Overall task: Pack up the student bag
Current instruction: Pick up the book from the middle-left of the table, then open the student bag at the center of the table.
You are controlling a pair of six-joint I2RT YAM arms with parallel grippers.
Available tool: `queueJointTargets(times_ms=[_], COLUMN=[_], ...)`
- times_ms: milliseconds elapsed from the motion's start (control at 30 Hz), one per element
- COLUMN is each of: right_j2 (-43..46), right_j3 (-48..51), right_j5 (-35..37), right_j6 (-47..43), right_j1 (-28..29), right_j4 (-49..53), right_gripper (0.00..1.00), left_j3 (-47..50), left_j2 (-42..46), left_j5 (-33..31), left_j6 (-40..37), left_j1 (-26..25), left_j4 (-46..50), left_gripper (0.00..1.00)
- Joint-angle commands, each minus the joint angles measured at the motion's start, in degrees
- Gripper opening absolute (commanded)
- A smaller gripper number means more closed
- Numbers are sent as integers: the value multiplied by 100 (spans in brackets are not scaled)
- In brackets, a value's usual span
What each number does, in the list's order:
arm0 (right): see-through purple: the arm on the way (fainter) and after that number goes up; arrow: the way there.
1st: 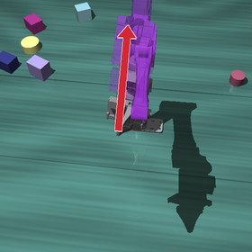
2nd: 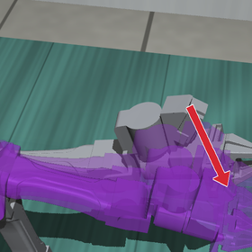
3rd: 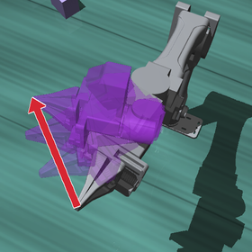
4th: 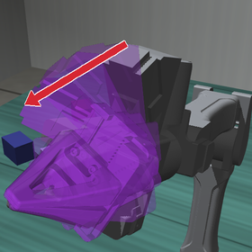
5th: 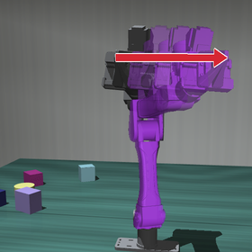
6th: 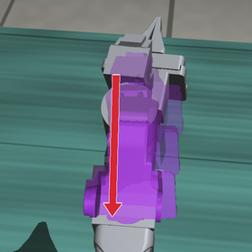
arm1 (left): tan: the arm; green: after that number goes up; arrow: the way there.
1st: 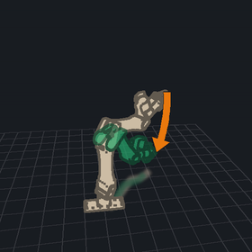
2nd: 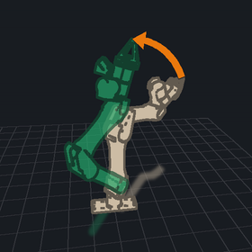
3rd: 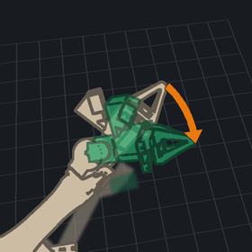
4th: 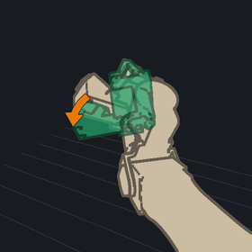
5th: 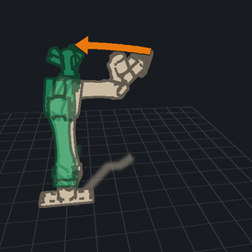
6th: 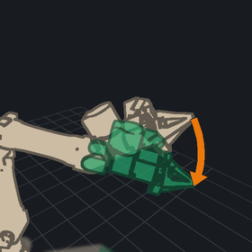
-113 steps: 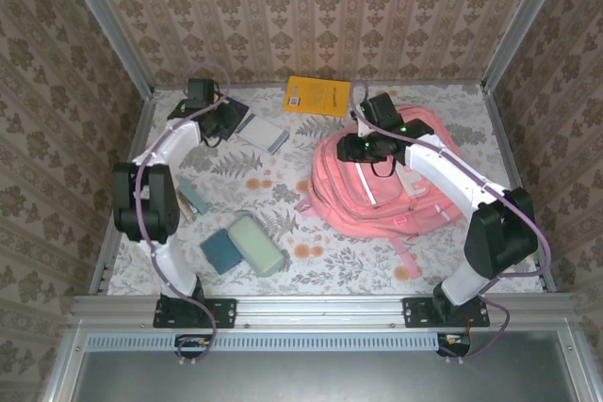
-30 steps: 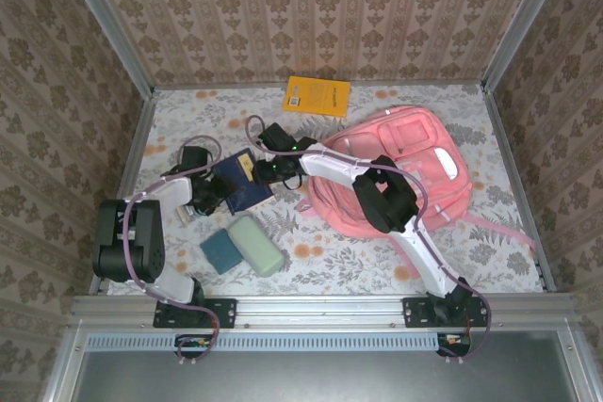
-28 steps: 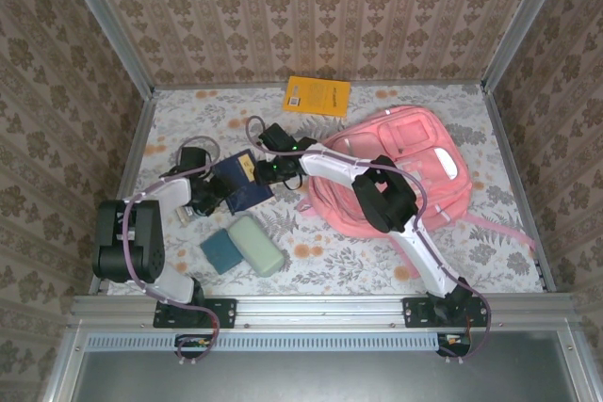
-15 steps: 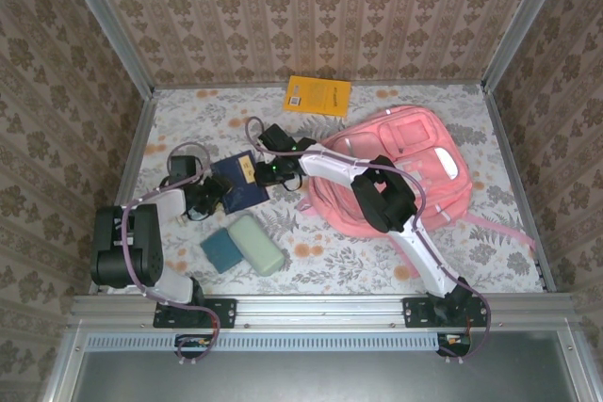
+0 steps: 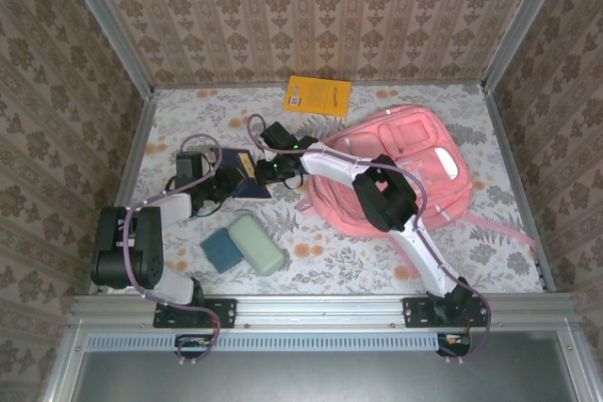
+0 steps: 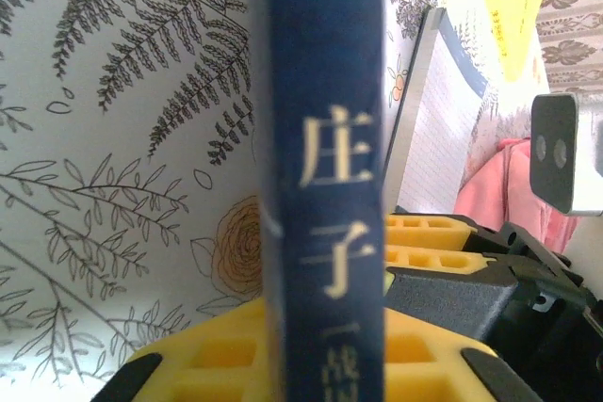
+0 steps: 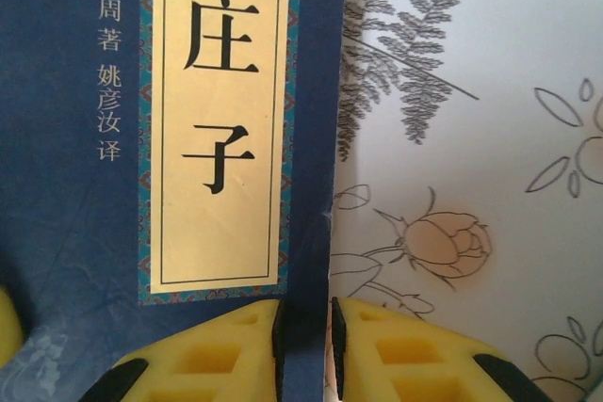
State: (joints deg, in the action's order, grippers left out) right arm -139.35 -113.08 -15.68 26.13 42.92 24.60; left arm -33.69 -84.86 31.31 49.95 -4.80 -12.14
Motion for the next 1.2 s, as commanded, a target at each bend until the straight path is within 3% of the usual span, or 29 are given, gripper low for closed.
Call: queueJointTargets(times_ms=[0,133,333,567,833,1167], right_j2=[152,406,1260,2635,4030,4100], right_j3=[47,138,582,1729,3230,4020], right_j5=[-58,65,479,1143,2243,3383], right_j6=[41,41,-128,-612,-1672,-1910], right_j1=[94,67,-7,-207,-478,-713], right_j4=[262,274,272,379,1278,1395], right_gripper=[27,36,48,56,66,68], left_j3=[-153,-240,-392,-511,-593,-829], left_j2=[397,693,1246,1671,1835,1751], left_j5=[30,-81,-174,-93,25,90], left_j6=[-273,-402,-591,-588,-447,-423], left_j1=[-26,-22,-22,-36,-72,-192], left_j4=[272,594,1128,1345,1278,1283], left_gripper=[6,1,0,0,0,0])
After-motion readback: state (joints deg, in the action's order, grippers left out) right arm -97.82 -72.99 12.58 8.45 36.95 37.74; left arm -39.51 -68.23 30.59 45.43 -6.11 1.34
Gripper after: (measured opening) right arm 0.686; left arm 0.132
